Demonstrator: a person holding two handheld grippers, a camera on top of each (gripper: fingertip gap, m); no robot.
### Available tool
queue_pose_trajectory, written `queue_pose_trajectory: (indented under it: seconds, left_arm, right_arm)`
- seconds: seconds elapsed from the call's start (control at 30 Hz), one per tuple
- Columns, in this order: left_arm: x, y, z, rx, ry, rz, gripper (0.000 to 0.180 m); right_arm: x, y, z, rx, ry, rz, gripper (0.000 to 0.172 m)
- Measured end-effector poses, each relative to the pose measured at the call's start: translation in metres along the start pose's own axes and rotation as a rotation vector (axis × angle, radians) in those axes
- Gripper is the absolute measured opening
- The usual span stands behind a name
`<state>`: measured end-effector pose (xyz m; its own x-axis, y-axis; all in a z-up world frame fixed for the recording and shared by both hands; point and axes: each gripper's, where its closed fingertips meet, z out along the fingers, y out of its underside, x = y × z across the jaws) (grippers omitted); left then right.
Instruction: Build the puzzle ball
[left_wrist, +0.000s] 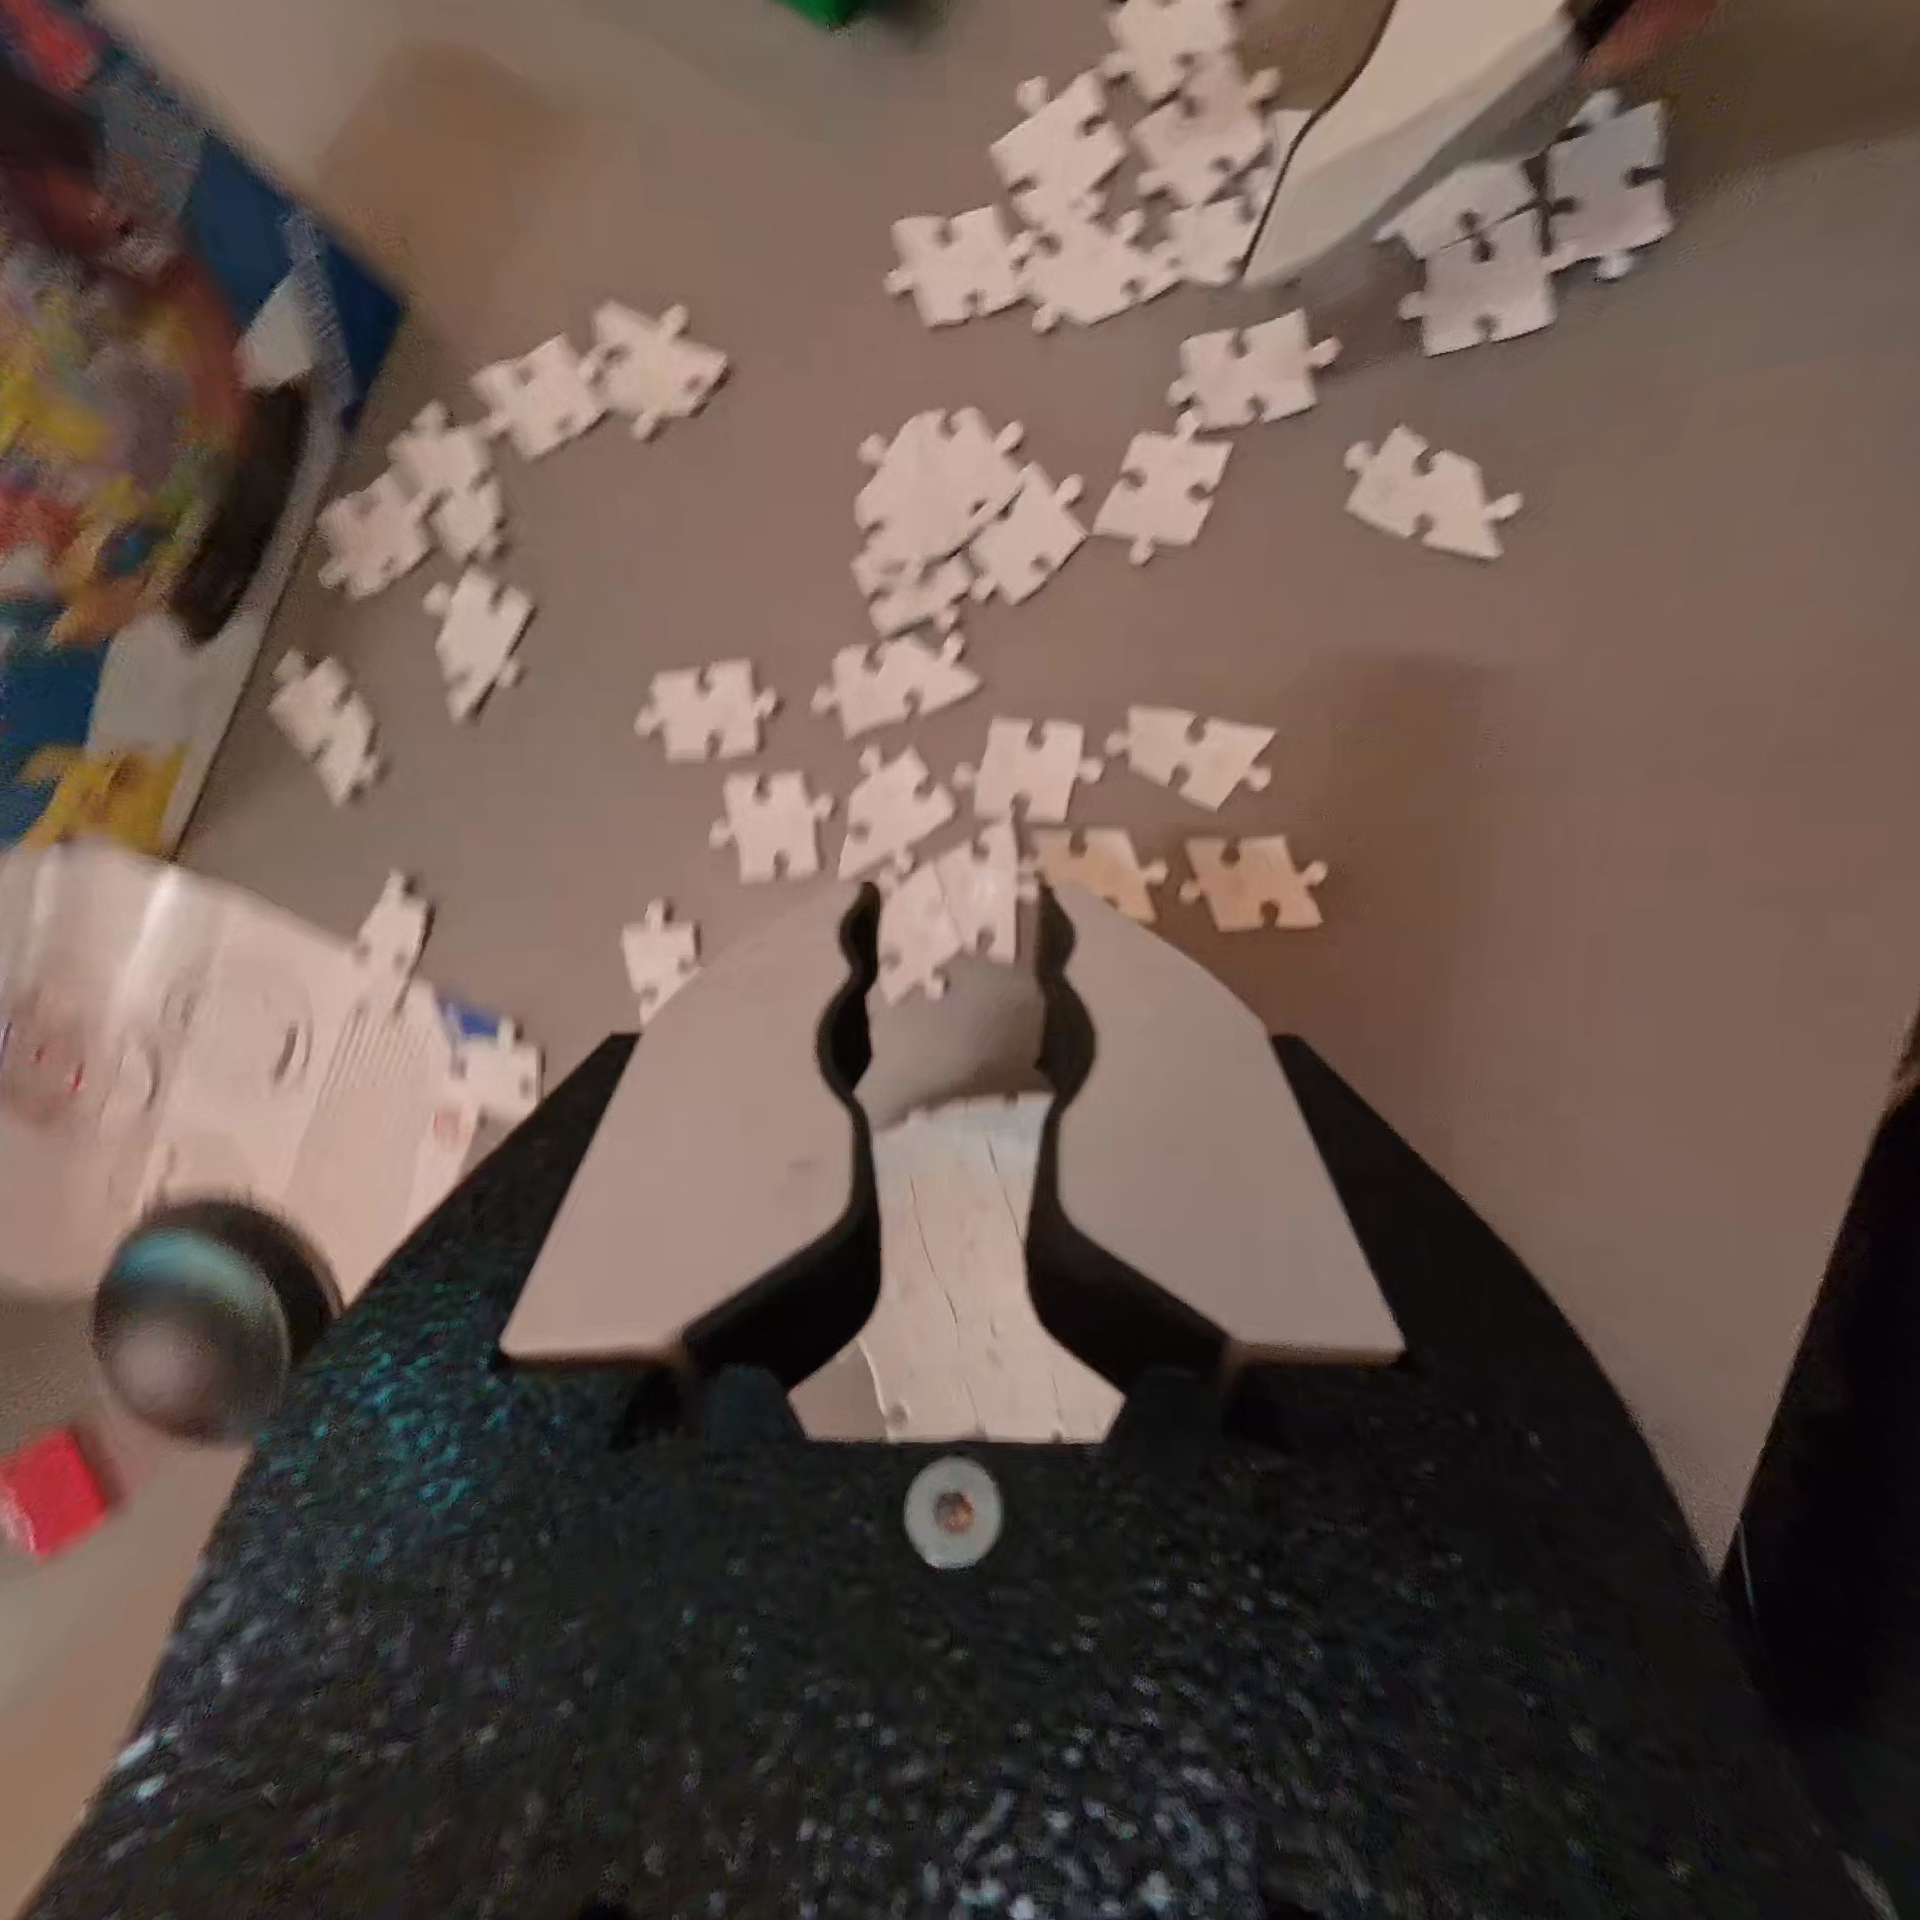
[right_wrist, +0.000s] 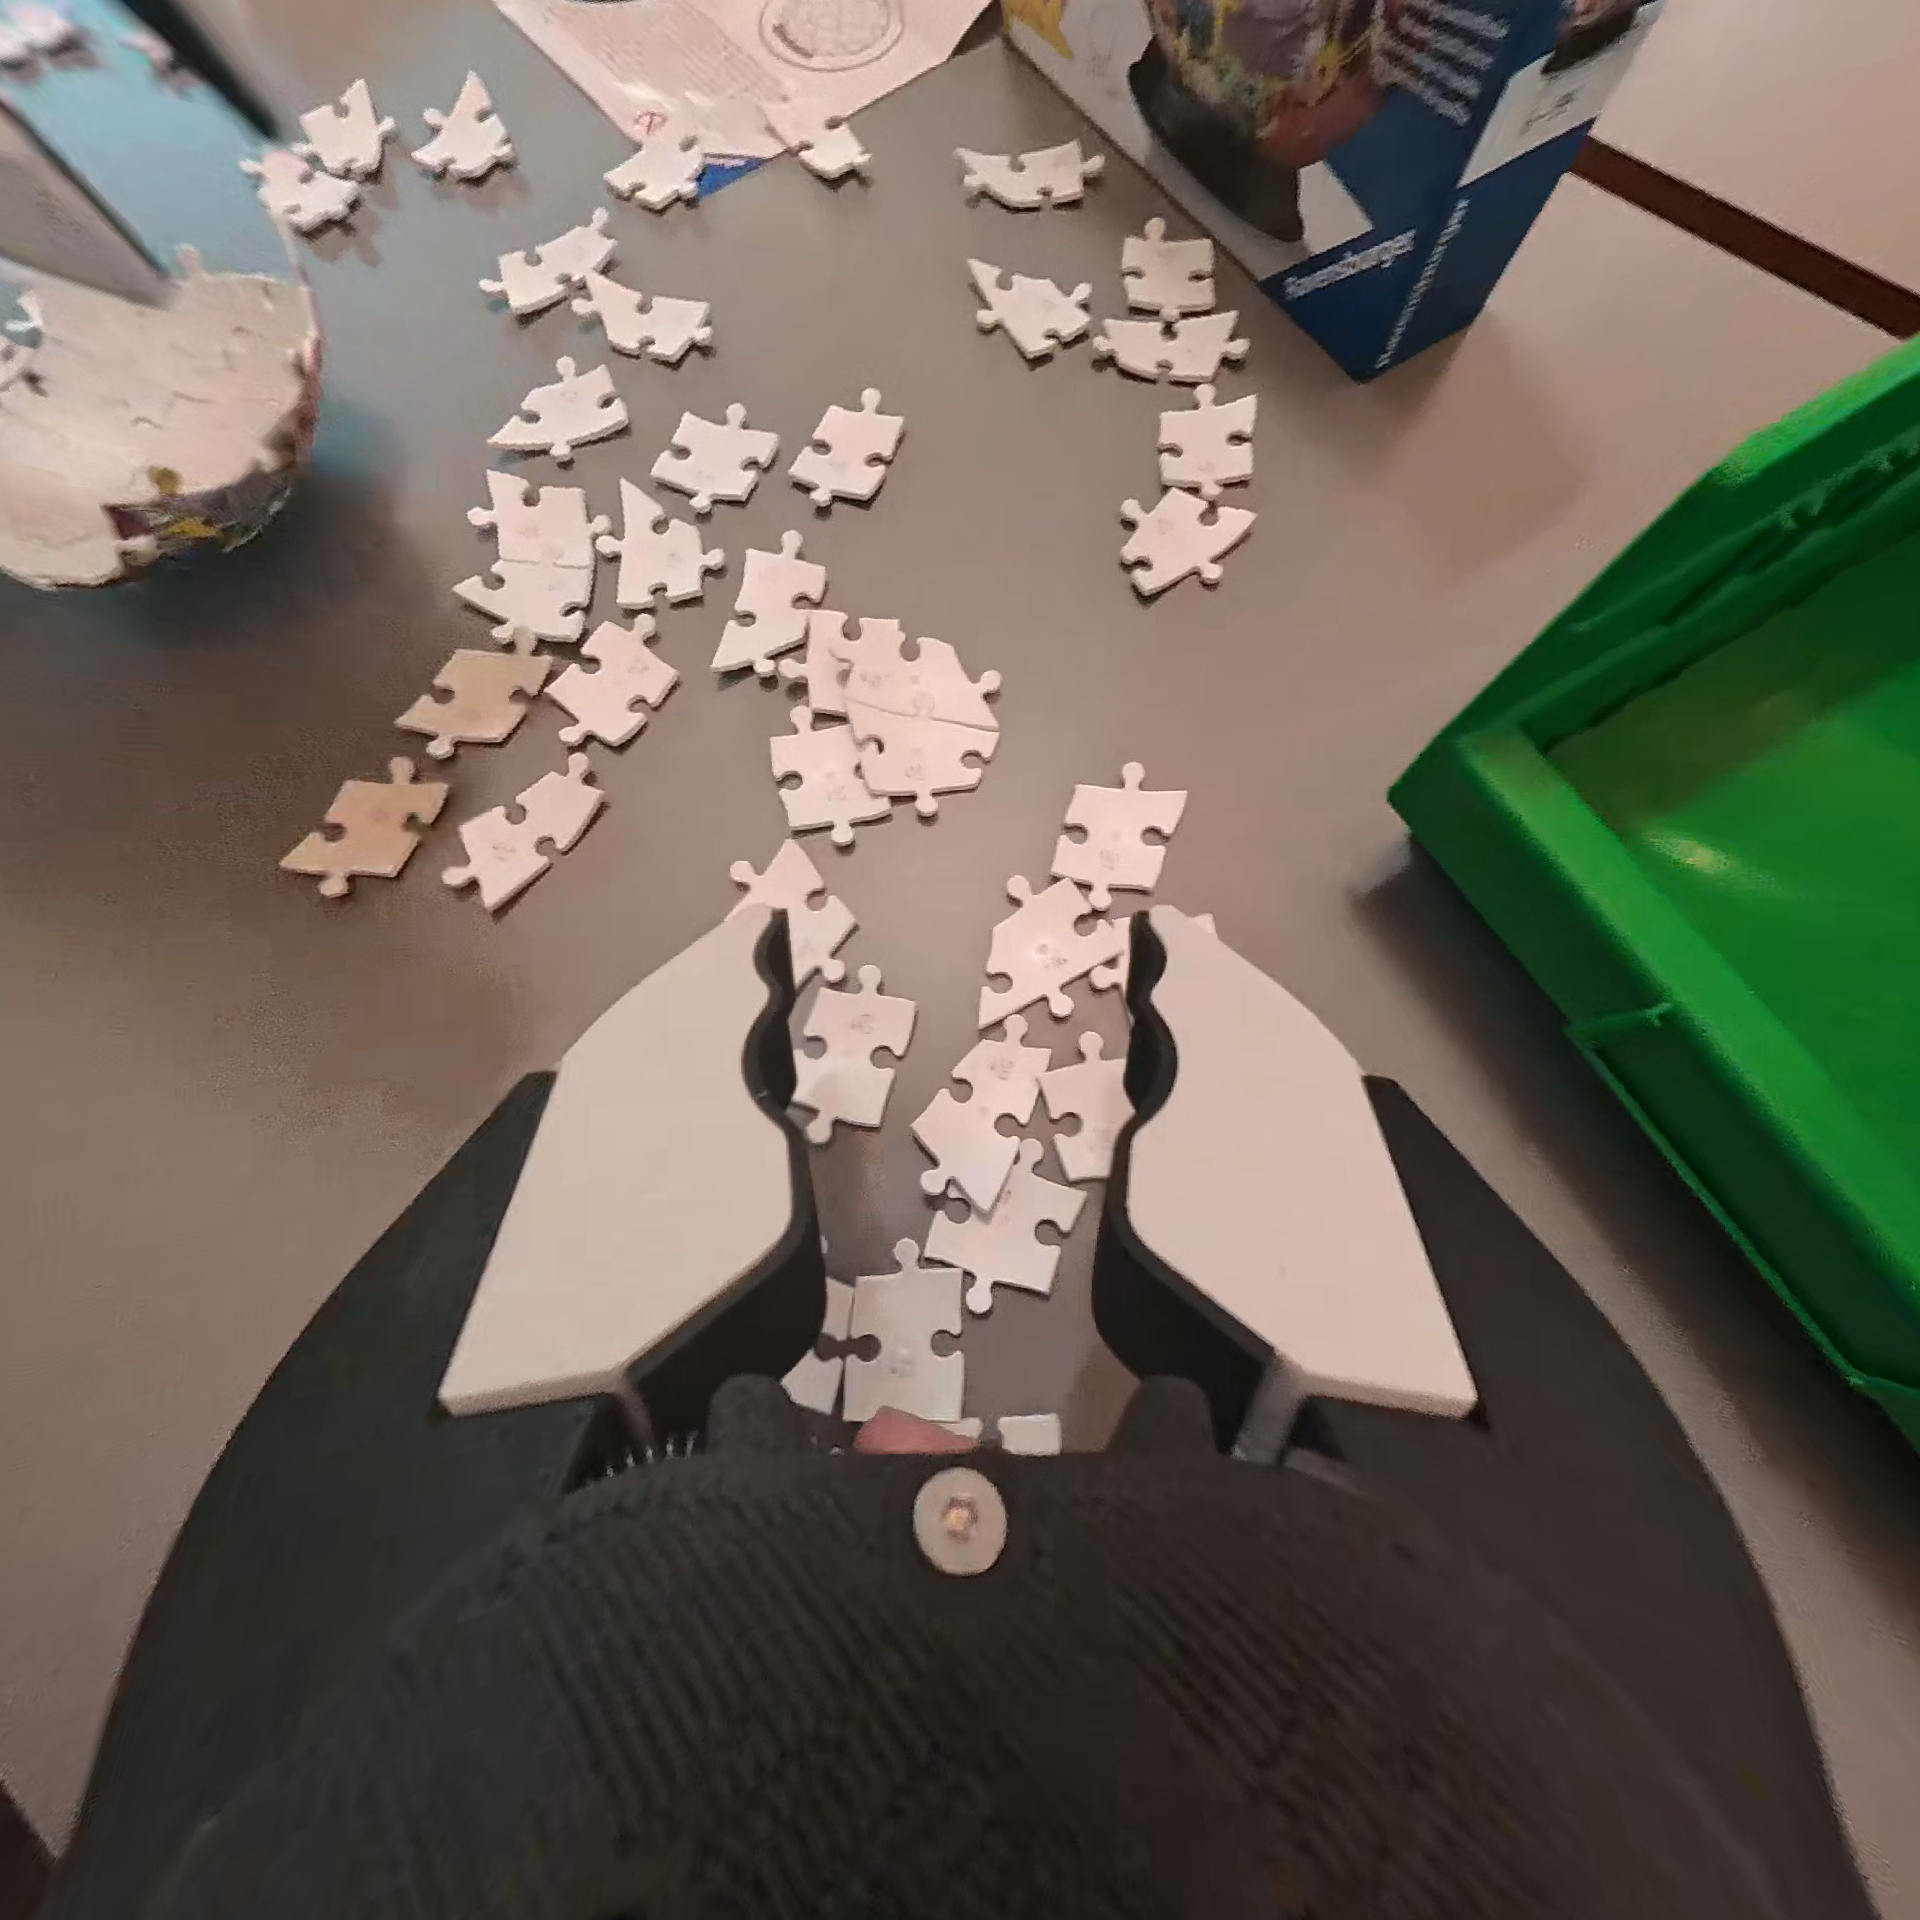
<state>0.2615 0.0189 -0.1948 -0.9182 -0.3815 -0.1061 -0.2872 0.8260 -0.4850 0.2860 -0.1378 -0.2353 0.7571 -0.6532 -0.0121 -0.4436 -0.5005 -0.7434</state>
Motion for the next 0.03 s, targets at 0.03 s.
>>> queue_pose_trajectory:
  seconds: [0.03]
  left_arm:
    - [-0.0005, -0.0134, 0.0096, -0.027, 0.046, 0.031, 0.029]
  right_arm:
    - [-0.0026, -0.0001, -0.0004, -0.003, -0.011, -0.004, 0.063]
